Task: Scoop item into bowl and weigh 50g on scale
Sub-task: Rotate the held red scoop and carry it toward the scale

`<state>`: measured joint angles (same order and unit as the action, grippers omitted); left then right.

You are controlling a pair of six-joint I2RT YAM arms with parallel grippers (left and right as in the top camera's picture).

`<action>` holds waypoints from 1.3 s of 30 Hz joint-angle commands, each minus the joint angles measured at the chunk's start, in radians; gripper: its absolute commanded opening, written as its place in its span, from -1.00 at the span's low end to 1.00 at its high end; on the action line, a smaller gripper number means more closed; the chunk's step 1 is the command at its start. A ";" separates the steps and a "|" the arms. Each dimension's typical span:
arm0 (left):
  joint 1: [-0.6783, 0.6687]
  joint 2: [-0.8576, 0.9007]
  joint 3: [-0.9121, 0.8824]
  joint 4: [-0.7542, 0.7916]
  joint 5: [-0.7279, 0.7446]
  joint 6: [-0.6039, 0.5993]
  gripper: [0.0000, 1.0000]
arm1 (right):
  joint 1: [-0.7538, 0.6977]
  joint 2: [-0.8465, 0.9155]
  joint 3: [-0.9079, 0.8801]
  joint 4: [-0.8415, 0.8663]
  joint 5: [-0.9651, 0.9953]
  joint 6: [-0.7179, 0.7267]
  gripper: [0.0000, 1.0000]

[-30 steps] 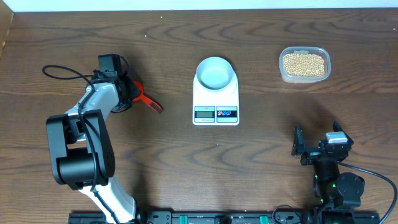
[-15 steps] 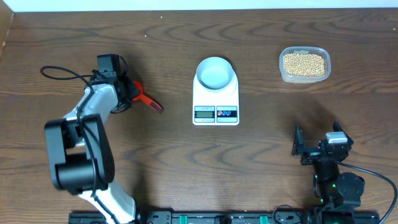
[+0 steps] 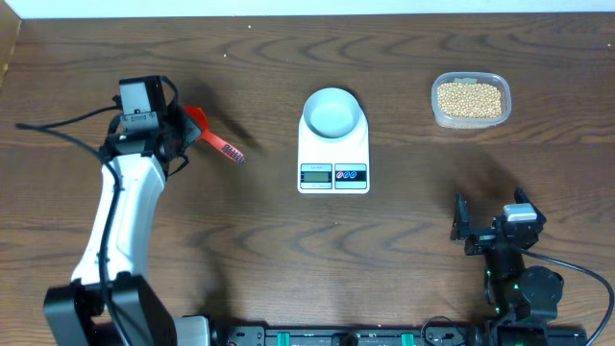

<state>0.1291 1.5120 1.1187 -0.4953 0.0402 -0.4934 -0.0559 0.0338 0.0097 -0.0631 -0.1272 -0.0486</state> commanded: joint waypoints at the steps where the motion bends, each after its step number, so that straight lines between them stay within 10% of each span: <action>1: 0.002 -0.043 -0.002 -0.039 0.082 -0.017 -0.86 | -0.004 -0.008 -0.004 -0.001 -0.006 -0.012 0.99; 39: -0.161 -0.059 -0.002 -0.245 0.169 -0.239 -0.86 | -0.004 -0.008 -0.004 -0.001 -0.006 -0.012 0.99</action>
<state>-0.0319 1.4605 1.1187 -0.7364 0.2081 -0.6891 -0.0559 0.0341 0.0097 -0.0631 -0.1272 -0.0486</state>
